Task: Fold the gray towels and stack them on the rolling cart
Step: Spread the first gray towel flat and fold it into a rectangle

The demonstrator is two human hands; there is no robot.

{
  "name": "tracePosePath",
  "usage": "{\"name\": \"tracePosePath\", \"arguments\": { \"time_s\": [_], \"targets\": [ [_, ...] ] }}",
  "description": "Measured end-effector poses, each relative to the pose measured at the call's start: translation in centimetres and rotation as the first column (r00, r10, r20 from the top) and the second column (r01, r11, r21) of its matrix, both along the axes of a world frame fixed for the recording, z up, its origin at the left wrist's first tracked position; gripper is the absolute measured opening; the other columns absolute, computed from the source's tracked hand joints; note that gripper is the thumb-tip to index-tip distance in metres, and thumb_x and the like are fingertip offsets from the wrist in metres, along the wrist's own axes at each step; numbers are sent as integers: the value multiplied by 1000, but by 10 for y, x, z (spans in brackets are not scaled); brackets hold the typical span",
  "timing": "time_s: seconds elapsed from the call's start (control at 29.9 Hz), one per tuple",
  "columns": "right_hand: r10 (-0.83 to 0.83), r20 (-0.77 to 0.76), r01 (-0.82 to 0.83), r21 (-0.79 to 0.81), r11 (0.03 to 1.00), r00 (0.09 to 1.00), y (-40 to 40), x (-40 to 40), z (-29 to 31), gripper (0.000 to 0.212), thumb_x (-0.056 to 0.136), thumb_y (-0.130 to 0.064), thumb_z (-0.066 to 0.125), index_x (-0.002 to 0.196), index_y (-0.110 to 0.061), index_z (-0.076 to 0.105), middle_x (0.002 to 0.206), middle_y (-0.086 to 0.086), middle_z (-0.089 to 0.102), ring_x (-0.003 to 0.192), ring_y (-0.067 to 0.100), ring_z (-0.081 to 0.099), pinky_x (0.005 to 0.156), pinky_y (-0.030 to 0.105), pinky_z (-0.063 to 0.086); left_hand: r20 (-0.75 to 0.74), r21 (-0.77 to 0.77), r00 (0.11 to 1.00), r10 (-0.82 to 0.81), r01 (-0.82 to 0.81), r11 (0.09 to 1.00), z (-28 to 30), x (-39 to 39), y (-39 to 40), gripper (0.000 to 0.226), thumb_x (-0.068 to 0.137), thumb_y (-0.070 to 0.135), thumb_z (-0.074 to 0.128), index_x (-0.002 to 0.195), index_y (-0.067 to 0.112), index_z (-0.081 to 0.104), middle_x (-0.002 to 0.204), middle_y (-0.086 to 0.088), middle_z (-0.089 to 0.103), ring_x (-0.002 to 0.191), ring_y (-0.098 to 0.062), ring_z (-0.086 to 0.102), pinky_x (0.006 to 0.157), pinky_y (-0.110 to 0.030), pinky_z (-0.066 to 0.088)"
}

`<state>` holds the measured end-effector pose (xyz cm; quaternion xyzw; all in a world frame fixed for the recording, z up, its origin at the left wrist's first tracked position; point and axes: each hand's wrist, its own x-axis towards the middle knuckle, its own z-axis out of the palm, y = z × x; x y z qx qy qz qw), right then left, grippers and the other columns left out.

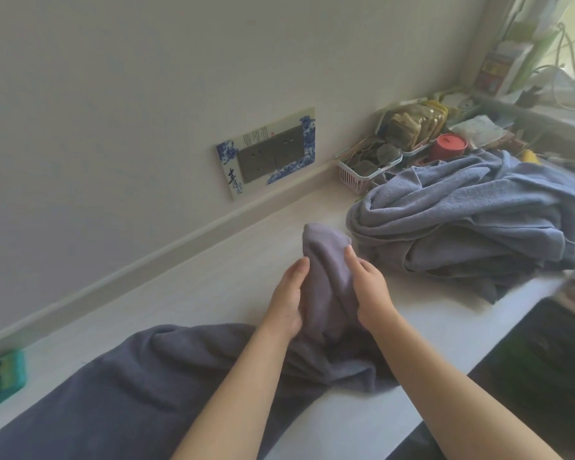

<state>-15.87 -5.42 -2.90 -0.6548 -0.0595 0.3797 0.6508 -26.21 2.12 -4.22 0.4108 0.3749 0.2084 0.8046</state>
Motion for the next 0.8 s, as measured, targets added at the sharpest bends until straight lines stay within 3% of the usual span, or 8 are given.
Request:
{"name": "tracePosePath", "arguments": {
  "time_s": [0.1,0.2,0.3,0.37,0.54,0.64,0.7,0.8],
  "targets": [
    [11,34,-14,76,997,999,-10,-14,17,31,88,-41,61,94,-12,70,97,12,72,95,24,67,89,39,53,73,134,996,-46,36,990,16,-5,-6,34,96,36,47,114,12,63,112,-10,69,108,-21,64,92,-34,50],
    [-57,42,49,177,983,997,-21,-31,45,16,90,-30,60,89,-16,69,86,6,73,82,13,69,77,27,56,54,243,993,-110,94,966,30,-14,-13,20,90,35,60,94,18,70,103,-11,70,103,-25,63,93,-40,49],
    [-91,51,76,236,969,995,-30,-35,66,15,88,-31,63,92,-18,70,90,7,74,91,22,69,87,36,53,61,252,989,-132,113,961,39,-16,-15,20,75,42,72,75,22,69,97,-13,70,99,-32,63,95,-48,49],
    [-102,86,79,243,967,991,-33,-32,77,15,87,-29,64,92,-16,69,92,10,73,95,26,68,93,42,51,124,203,978,-166,139,969,49,-18,-16,24,75,39,75,84,17,68,103,-16,70,103,-33,64,94,-47,49],
    [-115,212,60,249,967,971,-42,-16,106,16,87,-27,65,87,-12,68,94,15,71,97,29,67,93,44,51,187,254,921,-343,292,922,77,-16,-19,66,63,47,82,108,2,62,114,-22,65,104,-33,63,91,-42,51],
    [-117,275,37,280,959,954,-46,-1,119,15,87,-25,64,85,-11,68,86,10,71,89,23,67,85,36,53,187,265,910,-370,316,911,89,-1,-18,65,60,50,84,99,4,58,102,-19,65,97,-32,61,89,-44,46],
    [-122,320,27,286,958,939,-51,15,127,14,88,-23,64,85,-10,68,82,7,71,84,18,66,79,30,53,244,236,906,-346,291,927,99,13,-13,61,55,47,87,90,11,53,85,-8,61,81,-19,59,77,-32,48],
    [-83,367,-29,290,956,926,-64,49,137,14,87,-22,64,87,-9,68,87,13,72,87,23,67,84,37,52,303,206,872,-384,334,920,114,43,-10,70,57,38,89,108,7,54,91,-7,62,81,-13,61,75,-22,51]
  ]
}}
